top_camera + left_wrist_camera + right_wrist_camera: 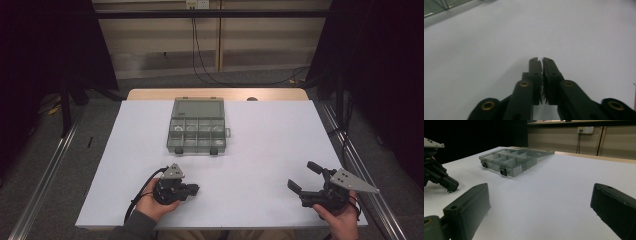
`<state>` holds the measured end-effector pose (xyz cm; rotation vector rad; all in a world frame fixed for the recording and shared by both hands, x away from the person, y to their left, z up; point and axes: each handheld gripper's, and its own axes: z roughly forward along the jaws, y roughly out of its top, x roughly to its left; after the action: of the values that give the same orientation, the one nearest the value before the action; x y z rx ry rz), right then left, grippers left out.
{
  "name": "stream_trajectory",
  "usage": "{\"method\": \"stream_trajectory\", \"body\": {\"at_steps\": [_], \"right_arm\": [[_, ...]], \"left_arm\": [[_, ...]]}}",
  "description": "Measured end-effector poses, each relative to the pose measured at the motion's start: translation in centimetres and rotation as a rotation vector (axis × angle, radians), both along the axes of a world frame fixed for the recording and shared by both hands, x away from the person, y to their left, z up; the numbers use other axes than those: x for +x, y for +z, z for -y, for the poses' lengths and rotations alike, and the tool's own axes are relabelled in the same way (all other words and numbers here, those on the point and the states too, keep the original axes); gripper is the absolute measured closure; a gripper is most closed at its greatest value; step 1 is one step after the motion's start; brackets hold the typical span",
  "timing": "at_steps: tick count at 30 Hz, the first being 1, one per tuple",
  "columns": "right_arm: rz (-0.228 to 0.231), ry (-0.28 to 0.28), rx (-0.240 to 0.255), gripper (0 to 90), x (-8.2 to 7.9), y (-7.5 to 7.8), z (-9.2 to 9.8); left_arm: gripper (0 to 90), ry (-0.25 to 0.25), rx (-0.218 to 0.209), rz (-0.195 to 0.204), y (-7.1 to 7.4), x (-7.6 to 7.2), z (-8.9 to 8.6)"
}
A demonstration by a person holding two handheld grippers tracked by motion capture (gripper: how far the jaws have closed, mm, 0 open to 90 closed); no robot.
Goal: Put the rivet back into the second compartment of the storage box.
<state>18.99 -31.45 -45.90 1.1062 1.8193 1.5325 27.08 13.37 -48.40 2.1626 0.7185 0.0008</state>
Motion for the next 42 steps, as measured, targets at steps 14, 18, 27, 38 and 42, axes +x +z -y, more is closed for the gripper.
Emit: {"method": "stream_trajectory", "body": {"at_steps": [14, 18, 27, 38, 42], "right_arm": [[0.002, -0.002, 0.002, 1.9, 0.0, 0.0, 0.0], [0.001, -0.003, 0.004, 1.8, 0.0, 0.0, 0.0], [0.000, 0.002, -0.006, 1.8, 0.0, 0.0, 0.0], [-0.003, -0.006, -0.003, 1.8, -0.1, -0.1, 0.1], [-0.002, -0.004, -0.004, 1.8, -0.1, -0.1, 0.1]], "left_arm": [[87.6, 0.042, -0.036, -0.005, 0.6, 0.5, -0.5], [87.7, 0.069, -0.059, 0.011, 0.9, 0.8, -0.7], [87.7, 0.112, -0.092, 0.032, 1.5, 2.0, -1.0], [87.7, 0.143, -0.121, 0.044, 2.0, 2.8, -1.2], [87.7, 0.154, -0.119, 0.055, 2.0, 3.1, -1.2]]}}
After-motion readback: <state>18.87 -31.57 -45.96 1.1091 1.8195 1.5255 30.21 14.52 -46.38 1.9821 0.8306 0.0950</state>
